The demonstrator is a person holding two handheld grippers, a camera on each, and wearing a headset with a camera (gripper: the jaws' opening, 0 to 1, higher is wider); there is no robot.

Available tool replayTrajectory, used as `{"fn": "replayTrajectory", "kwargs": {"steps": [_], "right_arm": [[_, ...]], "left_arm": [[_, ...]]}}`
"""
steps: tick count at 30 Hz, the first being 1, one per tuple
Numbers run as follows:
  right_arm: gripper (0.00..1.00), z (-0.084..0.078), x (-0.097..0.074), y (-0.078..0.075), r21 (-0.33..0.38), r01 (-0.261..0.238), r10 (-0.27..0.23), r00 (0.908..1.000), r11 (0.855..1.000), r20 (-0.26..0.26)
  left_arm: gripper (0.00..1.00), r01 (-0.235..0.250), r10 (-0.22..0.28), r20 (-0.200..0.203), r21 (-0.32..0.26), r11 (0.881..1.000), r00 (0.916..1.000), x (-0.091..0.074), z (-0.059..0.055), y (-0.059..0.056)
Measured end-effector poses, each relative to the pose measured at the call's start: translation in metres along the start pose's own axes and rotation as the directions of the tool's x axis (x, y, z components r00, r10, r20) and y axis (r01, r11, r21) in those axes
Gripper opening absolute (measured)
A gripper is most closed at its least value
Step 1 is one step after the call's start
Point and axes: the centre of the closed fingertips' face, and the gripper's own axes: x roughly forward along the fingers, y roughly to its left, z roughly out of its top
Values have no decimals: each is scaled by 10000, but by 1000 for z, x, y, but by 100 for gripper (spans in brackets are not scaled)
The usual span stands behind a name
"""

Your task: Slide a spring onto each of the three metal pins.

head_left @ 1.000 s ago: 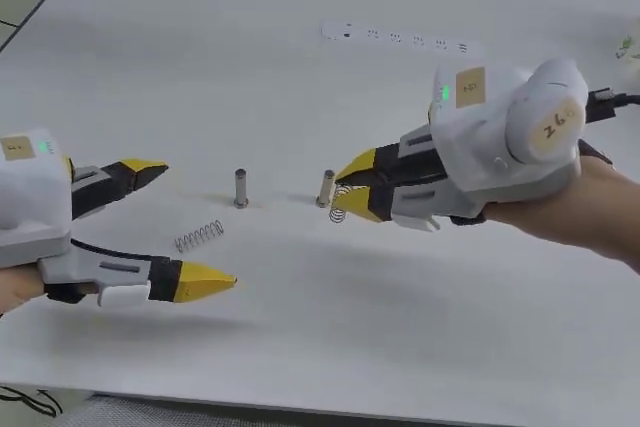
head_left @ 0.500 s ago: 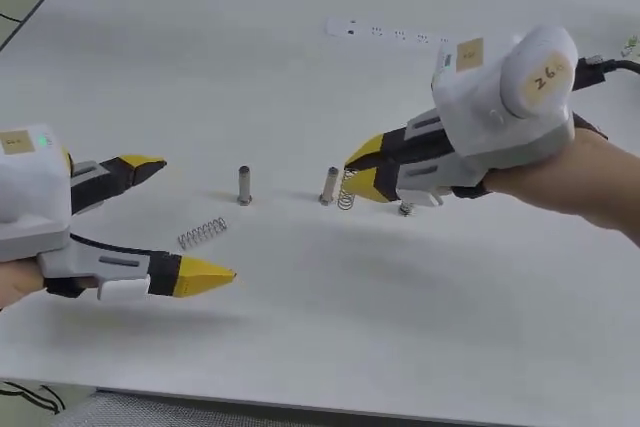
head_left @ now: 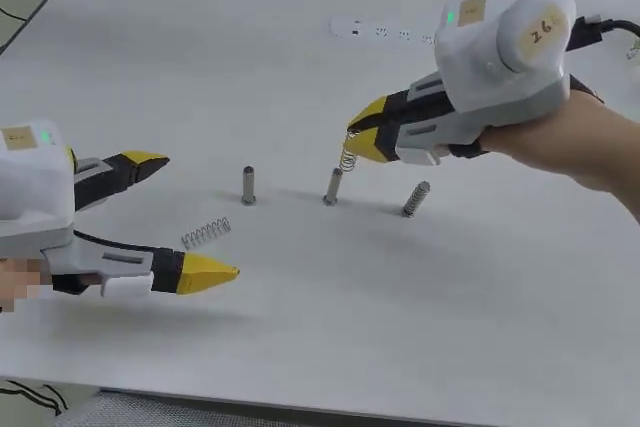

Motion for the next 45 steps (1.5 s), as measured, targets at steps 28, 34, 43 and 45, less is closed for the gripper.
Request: {"fn": "replayTrajectory", "kwargs": {"steps": [28,34,43,45], "right_arm": [[7,-14,17,-7,772,259,-256,9997,9967,-50],[7,-15,20,-5,752,217,-211,9997,9969,-87],[7,-19,24,-6,772,260,-246,9995,9967,-181],[7,-20,25,-6,808,252,-238,9995,9964,-189]], "left_arm": [[98,-202,201,-57,-103,9997,9998,-7,-5,4],[98,-213,213,-78,-115,9997,9997,-8,-5,4],[98,-233,232,-56,-100,9997,9997,-9,-4,6],[98,-227,227,-50,-95,9997,9997,-9,-3,6]]}}
